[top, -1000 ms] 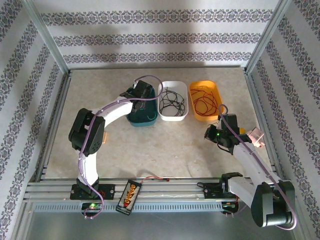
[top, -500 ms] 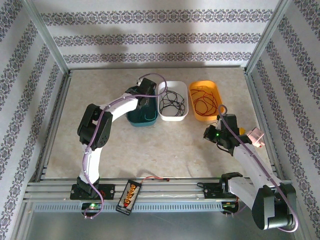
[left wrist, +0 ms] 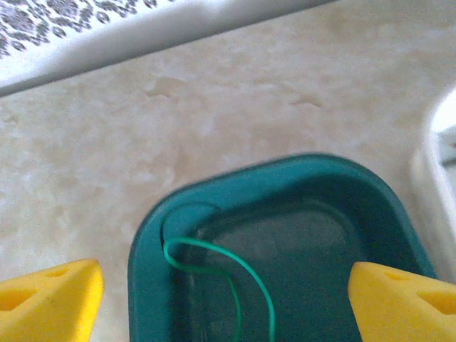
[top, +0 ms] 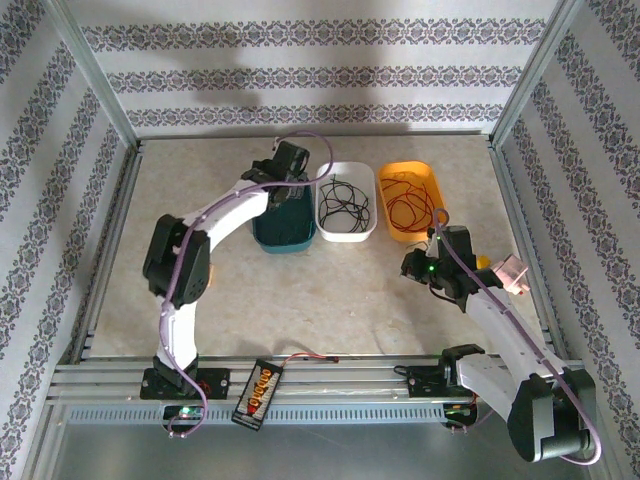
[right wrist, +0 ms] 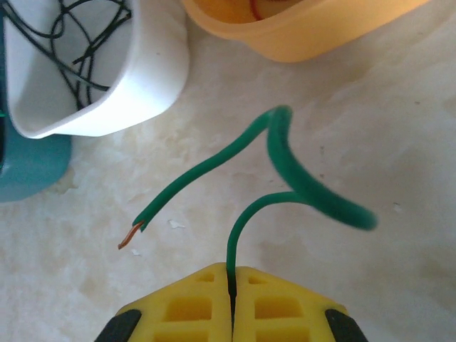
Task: Untangle the cables
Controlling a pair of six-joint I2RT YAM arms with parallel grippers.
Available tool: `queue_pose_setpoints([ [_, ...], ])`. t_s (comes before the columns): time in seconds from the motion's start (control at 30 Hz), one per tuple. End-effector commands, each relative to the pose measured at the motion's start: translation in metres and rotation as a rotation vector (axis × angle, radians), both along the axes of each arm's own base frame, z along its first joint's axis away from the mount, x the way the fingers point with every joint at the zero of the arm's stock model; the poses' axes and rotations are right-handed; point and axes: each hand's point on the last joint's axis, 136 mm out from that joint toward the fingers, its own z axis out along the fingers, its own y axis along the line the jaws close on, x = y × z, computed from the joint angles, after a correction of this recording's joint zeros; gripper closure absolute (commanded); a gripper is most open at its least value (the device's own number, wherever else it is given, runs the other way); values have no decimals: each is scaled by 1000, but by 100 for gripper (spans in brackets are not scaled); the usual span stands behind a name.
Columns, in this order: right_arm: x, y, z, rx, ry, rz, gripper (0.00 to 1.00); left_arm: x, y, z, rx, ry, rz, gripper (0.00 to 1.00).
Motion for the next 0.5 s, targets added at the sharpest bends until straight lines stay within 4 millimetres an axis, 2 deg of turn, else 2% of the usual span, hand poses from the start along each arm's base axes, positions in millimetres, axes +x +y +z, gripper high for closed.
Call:
queue_pose_setpoints([
  [0.0,5,24,26,95,-70,98,98,-41,-45,38,-209,-8,-227,10],
  [0.1,4,46,44,207,-118,192,97,-92,-87,40,-437,50,-440,8],
  [0.27,-4,78,74,374,-184,347,95,-157,-121,46,-785,146,-631,7],
  [0.47,-21,110,99,499,-241,528,89,-196,-147,48,-912,192,-765,6],
])
